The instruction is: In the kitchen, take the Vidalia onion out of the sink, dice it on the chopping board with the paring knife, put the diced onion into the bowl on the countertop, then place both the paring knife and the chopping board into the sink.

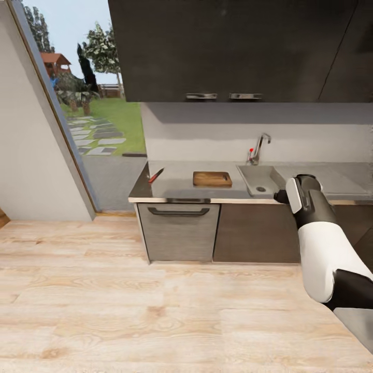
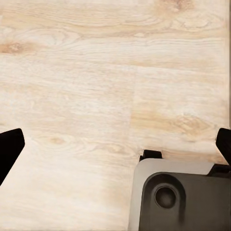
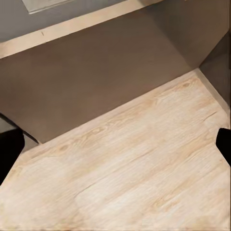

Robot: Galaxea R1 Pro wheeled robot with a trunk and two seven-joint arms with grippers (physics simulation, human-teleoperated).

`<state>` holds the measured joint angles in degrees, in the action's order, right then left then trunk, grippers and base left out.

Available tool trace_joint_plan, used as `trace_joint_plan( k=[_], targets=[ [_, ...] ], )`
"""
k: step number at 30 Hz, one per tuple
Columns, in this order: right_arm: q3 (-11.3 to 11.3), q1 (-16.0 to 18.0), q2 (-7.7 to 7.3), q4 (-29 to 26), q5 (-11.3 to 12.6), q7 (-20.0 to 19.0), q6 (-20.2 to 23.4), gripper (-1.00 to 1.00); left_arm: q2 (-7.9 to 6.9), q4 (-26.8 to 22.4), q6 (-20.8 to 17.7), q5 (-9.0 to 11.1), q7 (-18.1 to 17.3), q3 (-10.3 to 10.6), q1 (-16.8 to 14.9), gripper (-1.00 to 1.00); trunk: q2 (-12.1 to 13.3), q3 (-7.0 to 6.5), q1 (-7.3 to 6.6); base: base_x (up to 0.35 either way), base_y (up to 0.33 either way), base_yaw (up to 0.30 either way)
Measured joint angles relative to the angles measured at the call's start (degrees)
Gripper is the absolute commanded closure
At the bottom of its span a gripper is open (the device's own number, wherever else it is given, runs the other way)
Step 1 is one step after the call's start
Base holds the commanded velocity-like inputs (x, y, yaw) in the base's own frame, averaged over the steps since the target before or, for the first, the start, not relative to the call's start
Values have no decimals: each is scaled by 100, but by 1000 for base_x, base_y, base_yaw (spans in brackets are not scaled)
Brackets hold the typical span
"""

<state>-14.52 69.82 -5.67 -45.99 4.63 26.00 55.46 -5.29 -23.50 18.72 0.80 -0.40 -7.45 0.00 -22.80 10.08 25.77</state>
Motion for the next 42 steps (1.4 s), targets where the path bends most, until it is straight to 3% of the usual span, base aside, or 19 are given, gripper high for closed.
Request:
trace_joint_plan(
  k=[6,10,13,14,15,16,17,18,21,25,27,28,30,33,37,42],
  targets=[
    [1,0,-103,541,-33,-298,-359,-100,0,1,-1,0,0,-1,0,-100,0,0,0,-191,-161,0],
    [7,-1,-122,1379,-251,-574,-961,-100,0,0,-1,0,0,-1,0,-100,0,1,-1,-90,-79,0],
    [35,-1,-132,2614,-726,-922,-2148,-100,0,0,-1,0,0,0,0,-100,1,1,-2,-22,-20,0],
    [47,-3,-129,3380,-1113,-1177,-3149,-100,0,0,-1,0,0,-1,0,-100,-3,1,-4,-10,-9,0],
    [50,-13,-126,3731,-1254,-1265,-3532,-100,0,0,-1,0,0,-2,-2,-100,2,1,-1,-5,-4,0],
    [51,-203,-107,4096,-1557,-1435,-4444,-100,0,0,0,0,0,-1,-1,-100,-2,1,-3,-3,-2,0],
    [43,-688,-97,4291,-1714,-1544,-5051,-100,0,0,3,0,0,-1,0,-100,-1,2,-3,-2,-1,0],
    [39,-1242,-91,4362,-1773,-1601,-5304,-100,0,-3,4,0,0,2,0,-100,1,2,-2,-1,-1,0],
    [48,-2001,2,4450,-1851,-1820,-6097,-100,8,-8,7,0,0,3,0,-100,-1,2,-3,0,0,0],
    [37,-3561,215,4495,-1875,-2242,-8110,-100,59,-2,8,0,0,-1,0,-100,-1,2,-3,0,0,0],
    [32,-4627,316,4502,-1879,-2304,-9343,-100,70,2,5,9,0,-3,0,-100,-2,2,-3,0,0,0],
    [37,-5168,359,4504,-1883,-2307,-10262,-100,75,5,2,12,0,-3,0,-100,-2,2,-3,0,0,0],
    [48,-5750,504,4503,-1900,-2275,-11373,-100,77,7,0,17,0,-4,0,-100,-2,2,-3,0,0,0],
    [-23,-6253,703,4470,-1881,-2053,-11536,-100,79,8,2,21,0,-4,0,-100,-2,2,-3,0,0,0],
    [-26,-6375,802,4402,-1887,-1676,-11535,-100,80,4,7,21,2,-8,0,-100,-1,1,-2,0,0,0],
    [-30,-6404,905,4297,-1887,-1547,-11536,-100,80,1,8,24,1,-13,0,-100,-1,1,-2,0,0,0]
  ],
)
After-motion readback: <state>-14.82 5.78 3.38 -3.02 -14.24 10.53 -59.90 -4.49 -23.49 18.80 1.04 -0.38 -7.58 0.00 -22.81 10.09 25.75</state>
